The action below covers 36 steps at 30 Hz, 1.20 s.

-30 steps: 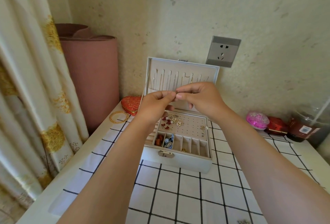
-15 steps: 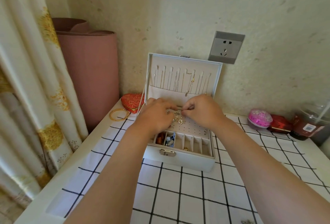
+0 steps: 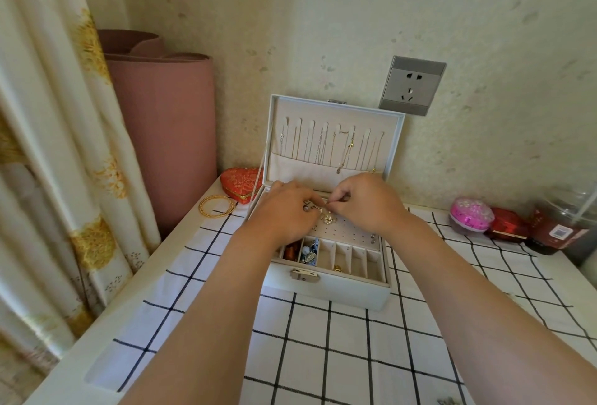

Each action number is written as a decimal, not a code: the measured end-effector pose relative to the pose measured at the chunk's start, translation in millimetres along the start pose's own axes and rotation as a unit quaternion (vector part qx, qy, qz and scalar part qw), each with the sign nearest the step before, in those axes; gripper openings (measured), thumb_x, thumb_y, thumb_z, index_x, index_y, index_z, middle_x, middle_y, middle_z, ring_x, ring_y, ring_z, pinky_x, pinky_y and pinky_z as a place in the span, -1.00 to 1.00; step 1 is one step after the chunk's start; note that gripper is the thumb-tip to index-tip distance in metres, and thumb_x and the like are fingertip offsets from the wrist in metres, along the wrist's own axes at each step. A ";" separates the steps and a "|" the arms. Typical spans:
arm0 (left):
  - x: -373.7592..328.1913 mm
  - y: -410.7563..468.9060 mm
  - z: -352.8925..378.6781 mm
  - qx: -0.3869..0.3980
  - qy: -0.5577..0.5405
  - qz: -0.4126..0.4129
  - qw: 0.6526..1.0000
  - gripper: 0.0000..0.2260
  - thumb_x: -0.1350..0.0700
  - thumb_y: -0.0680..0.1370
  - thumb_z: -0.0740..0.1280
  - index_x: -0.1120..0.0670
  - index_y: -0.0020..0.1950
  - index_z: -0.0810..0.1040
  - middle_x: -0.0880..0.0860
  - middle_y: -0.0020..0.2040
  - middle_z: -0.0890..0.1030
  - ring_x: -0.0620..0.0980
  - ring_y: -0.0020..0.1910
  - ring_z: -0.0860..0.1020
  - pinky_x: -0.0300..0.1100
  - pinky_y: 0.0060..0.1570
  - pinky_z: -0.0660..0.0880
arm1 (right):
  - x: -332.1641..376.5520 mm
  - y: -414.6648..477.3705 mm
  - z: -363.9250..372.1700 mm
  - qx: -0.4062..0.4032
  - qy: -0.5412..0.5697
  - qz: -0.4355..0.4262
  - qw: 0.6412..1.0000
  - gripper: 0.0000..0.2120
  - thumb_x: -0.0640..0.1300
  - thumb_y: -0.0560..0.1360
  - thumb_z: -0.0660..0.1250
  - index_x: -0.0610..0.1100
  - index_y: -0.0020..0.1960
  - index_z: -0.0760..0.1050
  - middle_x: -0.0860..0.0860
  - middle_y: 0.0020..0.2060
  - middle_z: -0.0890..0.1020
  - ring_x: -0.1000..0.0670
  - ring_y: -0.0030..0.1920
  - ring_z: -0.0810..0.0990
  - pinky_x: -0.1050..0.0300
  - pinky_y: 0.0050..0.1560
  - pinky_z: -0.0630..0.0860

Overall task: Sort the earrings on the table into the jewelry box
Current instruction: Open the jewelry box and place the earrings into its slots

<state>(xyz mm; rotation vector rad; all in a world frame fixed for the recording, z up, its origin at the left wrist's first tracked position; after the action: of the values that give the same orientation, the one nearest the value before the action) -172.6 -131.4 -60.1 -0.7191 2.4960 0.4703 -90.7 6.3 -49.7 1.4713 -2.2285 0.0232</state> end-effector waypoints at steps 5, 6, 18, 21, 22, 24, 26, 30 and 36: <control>0.7 1.1 1.5 -0.005 0.007 0.009 1.000 -0.80 -0.01 0.55 0.31 -0.19 0.16 0.58 -0.08 0.21 0.49 -0.02 0.29 0.31 -0.16 0.21 0.21 | -1.0 0.6 -2.0 0.074 0.044 0.019 0.996 -0.82 -0.08 0.53 0.34 0.01 -0.12 0.73 0.10 -0.17 0.72 0.10 -0.11 0.67 0.00 0.04 0.62; 0.7 1.3 1.7 -0.005 0.008 0.009 1.000 -0.81 -0.01 0.55 0.31 -0.19 0.15 0.58 -0.08 0.20 0.48 -0.02 0.29 0.31 -0.15 0.22 0.22 | -1.0 -0.2 -3.8 0.075 0.058 0.024 0.995 -0.81 -0.09 0.54 0.33 0.01 -0.09 0.73 0.11 -0.12 0.72 0.11 -0.08 0.66 0.04 0.07 0.61; -26.0 -12.0 -11.1 -0.046 -0.003 0.032 0.998 -0.74 -0.03 0.56 0.30 -0.11 0.24 0.55 -0.05 0.23 0.52 -0.03 0.29 0.34 -0.13 0.18 0.30 | -2.1 -23.3 -40.8 0.076 0.087 0.030 0.993 -0.72 -0.19 0.57 0.30 0.16 -0.10 0.67 0.10 0.11 0.68 0.13 0.12 0.59 0.15 0.24 0.48; -50.6 -23.2 -9.3 -0.058 -0.016 0.068 0.996 -0.76 0.00 0.55 0.31 -0.08 0.21 0.57 -0.08 0.11 0.55 -0.05 0.18 0.41 -0.09 0.19 0.39 | -7.4 -48.9 -61.6 0.073 0.066 0.041 0.994 -0.79 -0.17 0.57 0.32 0.08 -0.01 0.70 0.16 0.00 0.65 0.17 0.05 0.57 0.26 0.11 0.42; -60.3 -28.0 -6.4 -0.059 -0.019 0.083 0.995 -0.78 0.00 0.54 0.32 -0.09 0.18 0.58 -0.10 0.06 0.55 -0.06 0.12 0.42 -0.08 0.16 0.42 | -10.3 -59.4 -65.9 0.074 0.061 0.046 0.994 -0.80 -0.16 0.56 0.33 0.07 0.00 0.70 0.18 -0.02 0.64 0.16 0.06 0.57 0.27 0.09 0.40; -81.2 -38.7 2.7 -0.044 -0.021 0.108 0.993 -0.83 -0.03 0.53 0.33 -0.10 0.11 0.59 -0.14 -0.01 0.56 -0.09 0.05 0.44 -0.10 0.10 0.43 | -19.5 -82.7 -71.0 0.083 0.058 0.065 0.993 -0.81 -0.14 0.55 0.34 0.09 -0.01 0.69 0.21 -0.04 0.64 0.17 0.05 0.57 0.26 0.06 0.41; -101.9 -49.6 14.2 -0.010 -0.033 0.127 0.991 -0.85 -0.03 0.52 0.34 -0.10 0.06 0.61 -0.15 -0.05 0.59 -0.12 0.01 0.46 -0.15 0.06 0.44 | -30.8 -107.9 -73.7 0.104 0.044 0.085 0.990 -0.80 -0.15 0.53 0.35 0.12 -0.04 0.68 0.28 -0.14 0.61 0.19 -0.01 0.58 0.26 0.03 0.44; -142.6 -71.3 39.1 0.081 -0.020 0.161 0.983 -0.85 -0.08 0.51 0.35 -0.09 0.01 0.64 -0.12 -0.10 0.64 -0.14 -0.15 0.53 -0.23 -0.08 0.45 | -47.6 -158.3 -81.0 0.132 -0.002 0.108 0.985 -0.80 -0.17 0.52 0.35 0.06 0.02 0.70 0.25 -0.20 0.60 0.25 -0.14 0.55 0.43 -0.16 0.39; -167.8 -100.1 80.9 0.274 0.043 0.135 0.951 -0.83 -0.11 0.47 0.37 -0.08 -0.03 0.66 -0.15 -0.12 0.64 -0.11 -0.06 0.58 -0.14 0.00 0.56 | -49.3 -219.9 -77.1 0.216 0.013 0.145 0.965 -0.82 -0.17 0.47 0.43 0.03 0.02 0.71 0.17 -0.09 0.67 0.09 -0.03 0.62 0.23 -0.04 0.54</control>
<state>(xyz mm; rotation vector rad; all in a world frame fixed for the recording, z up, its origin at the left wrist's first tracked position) 37.6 -108.8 -53.1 -0.1827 2.6319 -0.1768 145.4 -24.3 -52.1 1.3142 -2.5047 0.6553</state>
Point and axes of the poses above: each hand's wrist, its own y-axis towards the middle knuckle, its own z-axis out of the palm, x = y × z, the point moved 5 cm from there along y, towards the middle knuckle
